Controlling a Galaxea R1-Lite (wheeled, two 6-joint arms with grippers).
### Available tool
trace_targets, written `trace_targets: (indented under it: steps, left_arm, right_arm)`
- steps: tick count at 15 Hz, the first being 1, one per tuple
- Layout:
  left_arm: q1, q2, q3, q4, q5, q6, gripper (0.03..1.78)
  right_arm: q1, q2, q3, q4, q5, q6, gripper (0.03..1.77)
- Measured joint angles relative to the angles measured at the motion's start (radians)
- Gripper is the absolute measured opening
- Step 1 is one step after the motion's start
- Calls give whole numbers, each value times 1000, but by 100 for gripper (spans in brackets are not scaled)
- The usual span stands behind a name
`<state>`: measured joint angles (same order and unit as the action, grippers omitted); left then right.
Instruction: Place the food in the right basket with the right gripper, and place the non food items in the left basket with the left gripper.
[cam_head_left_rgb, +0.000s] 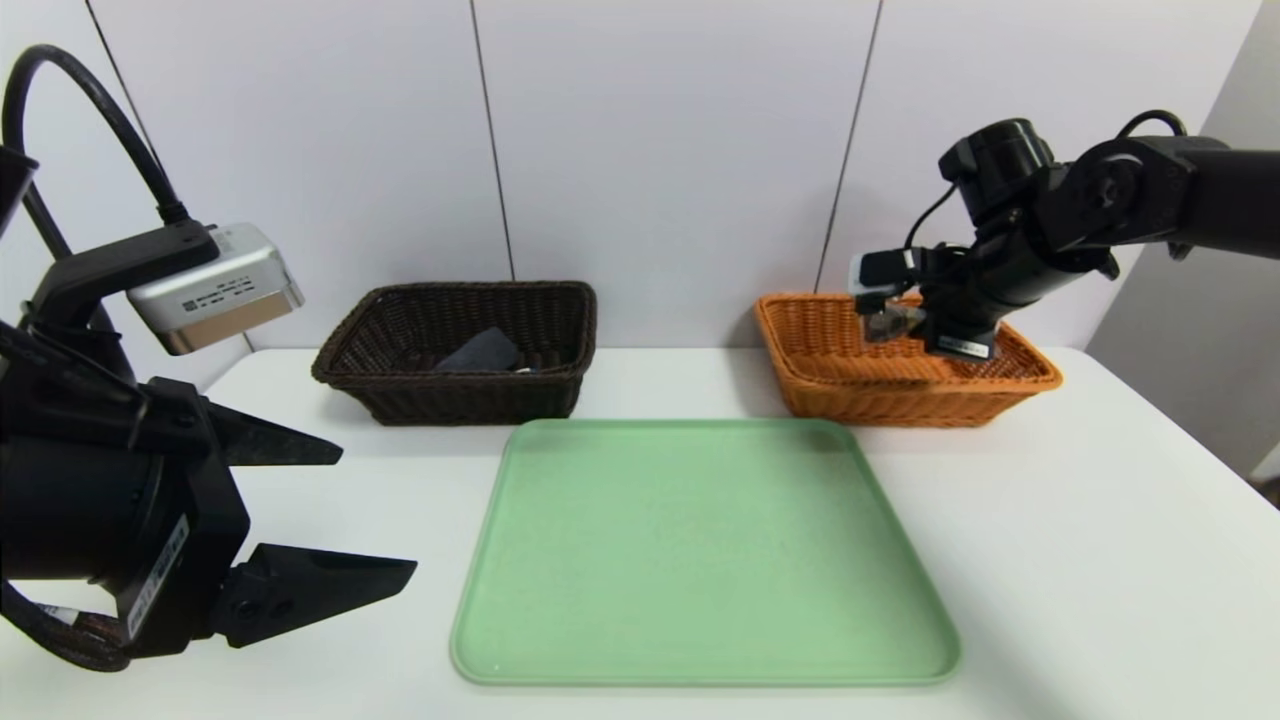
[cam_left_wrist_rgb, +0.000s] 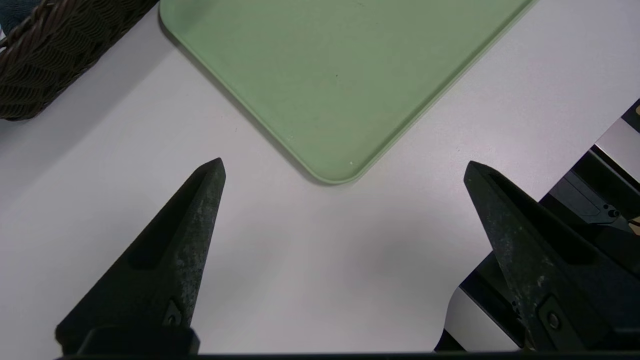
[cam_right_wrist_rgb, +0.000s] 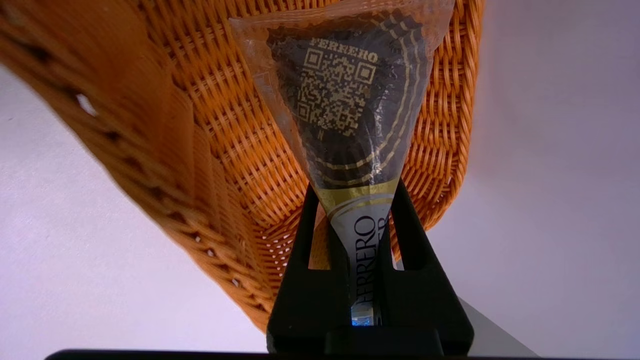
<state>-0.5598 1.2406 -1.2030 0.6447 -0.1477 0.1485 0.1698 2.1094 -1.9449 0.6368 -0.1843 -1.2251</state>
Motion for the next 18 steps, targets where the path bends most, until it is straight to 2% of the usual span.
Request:
trace_targets:
  steps: [1,2,5,8,11,14,18]
  left_arm:
    - [0,1,0,-1,0,0,169]
    - [0,2,0,-1,0,0,169]
    - [0,3,0,-1,0,0,169]
    - [0,5,-2,-1,0,1,169]
    - [1,5,-3,-1,4,0,169]
    - [3,0,-3,-1,6,-8,169]
    - [4,-14,-1,-1,10,-13,169]
  right_arm:
    - [-3,13,0,-13,0,2,18]
    - [-6,23,0,-18,0,1,28]
    - [-9,37,0,-19,1,4,74]
    - [-9,31,-1,-18,1,9,105]
    - [-9,1,-4,-14,3,31,126]
    - [-9,-67,-4,3,14,117,140]
    - [-7,-205,-1,126,32,327,152]
